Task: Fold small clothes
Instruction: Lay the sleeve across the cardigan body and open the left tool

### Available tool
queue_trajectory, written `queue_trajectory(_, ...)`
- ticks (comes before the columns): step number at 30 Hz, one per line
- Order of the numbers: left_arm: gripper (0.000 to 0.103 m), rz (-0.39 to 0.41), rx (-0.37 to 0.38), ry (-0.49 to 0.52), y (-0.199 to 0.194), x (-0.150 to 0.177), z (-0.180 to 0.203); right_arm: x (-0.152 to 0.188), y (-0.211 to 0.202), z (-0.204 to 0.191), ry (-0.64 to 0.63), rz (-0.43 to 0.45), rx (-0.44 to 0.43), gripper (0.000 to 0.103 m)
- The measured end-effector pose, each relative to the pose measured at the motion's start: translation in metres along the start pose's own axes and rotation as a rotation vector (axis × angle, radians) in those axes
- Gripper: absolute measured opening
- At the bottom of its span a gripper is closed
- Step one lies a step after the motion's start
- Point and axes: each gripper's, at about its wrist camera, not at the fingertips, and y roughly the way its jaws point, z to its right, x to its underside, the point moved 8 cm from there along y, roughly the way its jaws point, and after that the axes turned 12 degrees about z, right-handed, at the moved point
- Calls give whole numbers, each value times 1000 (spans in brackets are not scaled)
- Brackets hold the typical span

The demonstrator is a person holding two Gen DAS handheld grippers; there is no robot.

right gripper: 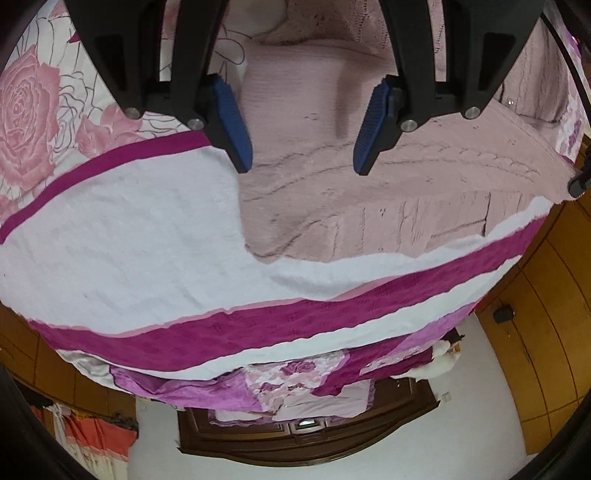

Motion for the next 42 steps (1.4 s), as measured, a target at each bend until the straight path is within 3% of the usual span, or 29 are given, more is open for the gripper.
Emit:
queue_trajectory(9,0,-29,-61,-51,3,6,-51,-11,-6,26,59,54,93,60)
queue_trajectory(16,0,-107,-128,-121,16,36,-91,-22,-9,64,128,68,141,60)
queue_trajectory(19,0,-106,-116,-146,20,42,-97,-22,-10,72,163,64,128,60)
queue_trajectory(21,0,-111,-131,-104,23,42,-94,-20,-7,70,155,55,119,60)
queue_trajectory(24,0,-91,-186,-39,25,32,-90,-17,-8,62,91,38,112,60)
queue_trajectory(27,0,-34,-236,-50,25,18,-95,-6,-15,50,62,17,82,60)
queue_trajectory(29,0,-42,-280,-52,27,18,-99,12,-18,41,69,-13,51,60)
queue_trajectory(32,0,-63,-240,-29,17,27,-92,46,-21,26,35,-68,46,60)
queue_trajectory(36,0,-80,-202,116,-27,36,-71,64,-47,-4,-30,-63,27,60)
queue_trajectory(38,8,-106,-175,151,-49,43,-65,71,-63,-19,-30,-66,-7,60)
queue_trajectory(42,14,-126,-128,165,-98,56,-67,94,-90,-37,-31,-90,-24,65)
